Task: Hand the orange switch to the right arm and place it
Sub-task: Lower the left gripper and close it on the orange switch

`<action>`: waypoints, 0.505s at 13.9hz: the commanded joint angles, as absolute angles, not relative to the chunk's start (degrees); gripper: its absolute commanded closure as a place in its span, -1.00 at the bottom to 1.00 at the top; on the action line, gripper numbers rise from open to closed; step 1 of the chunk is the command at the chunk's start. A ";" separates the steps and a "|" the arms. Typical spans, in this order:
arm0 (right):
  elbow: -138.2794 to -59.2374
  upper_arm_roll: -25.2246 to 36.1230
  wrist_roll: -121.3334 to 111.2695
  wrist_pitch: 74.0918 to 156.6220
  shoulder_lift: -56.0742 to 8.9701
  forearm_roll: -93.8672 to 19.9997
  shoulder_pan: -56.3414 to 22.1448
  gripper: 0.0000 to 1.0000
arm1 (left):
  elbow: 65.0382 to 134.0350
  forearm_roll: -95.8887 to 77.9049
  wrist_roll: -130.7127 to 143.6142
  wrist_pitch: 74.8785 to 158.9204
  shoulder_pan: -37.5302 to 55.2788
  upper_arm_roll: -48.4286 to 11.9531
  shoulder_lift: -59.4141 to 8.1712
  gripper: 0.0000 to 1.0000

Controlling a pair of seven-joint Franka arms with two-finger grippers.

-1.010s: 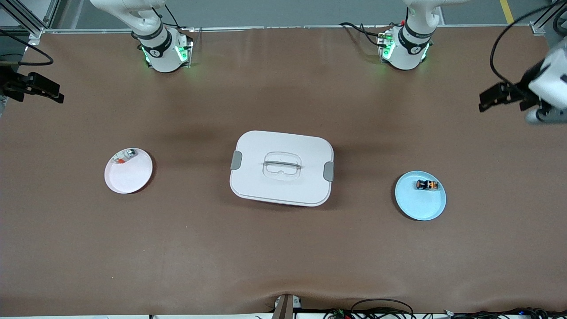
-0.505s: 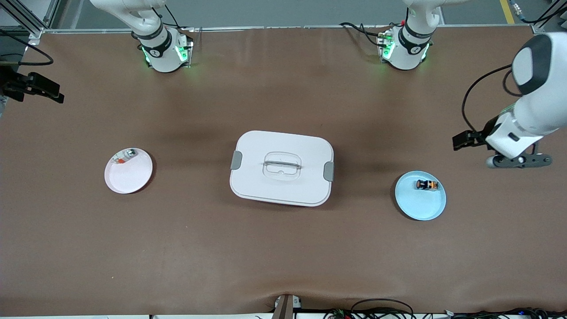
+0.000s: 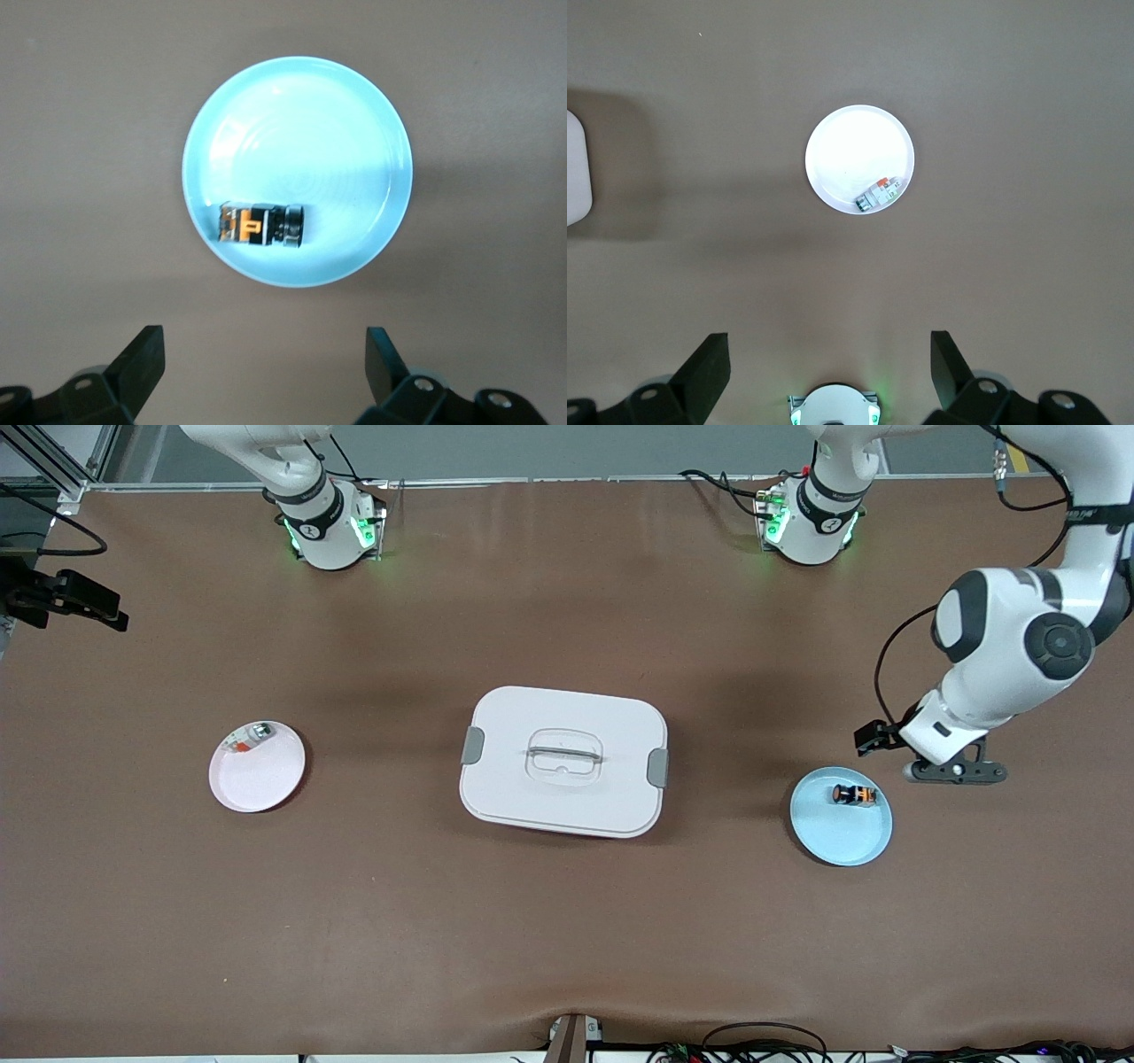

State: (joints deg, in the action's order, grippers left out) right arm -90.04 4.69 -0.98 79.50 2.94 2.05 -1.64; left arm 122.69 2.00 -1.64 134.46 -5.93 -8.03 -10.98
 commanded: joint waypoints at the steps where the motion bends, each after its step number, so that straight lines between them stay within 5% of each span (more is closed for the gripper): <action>1: -89.74 4.83 -1.14 79.01 3.25 1.58 -2.02 -1.00 | 123.31 2.20 -5.70 141.04 -6.06 -8.00 -15.27 -1.00; 7: -89.74 4.83 -1.06 79.01 3.16 1.58 -2.28 -1.00 | 121.12 2.20 -6.15 148.89 -7.38 -7.91 -23.64 -1.00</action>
State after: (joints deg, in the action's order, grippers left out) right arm -90.03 4.64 -0.98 79.50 2.94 2.05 -1.68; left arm 122.74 2.00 -5.29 148.61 -7.20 -7.88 -22.62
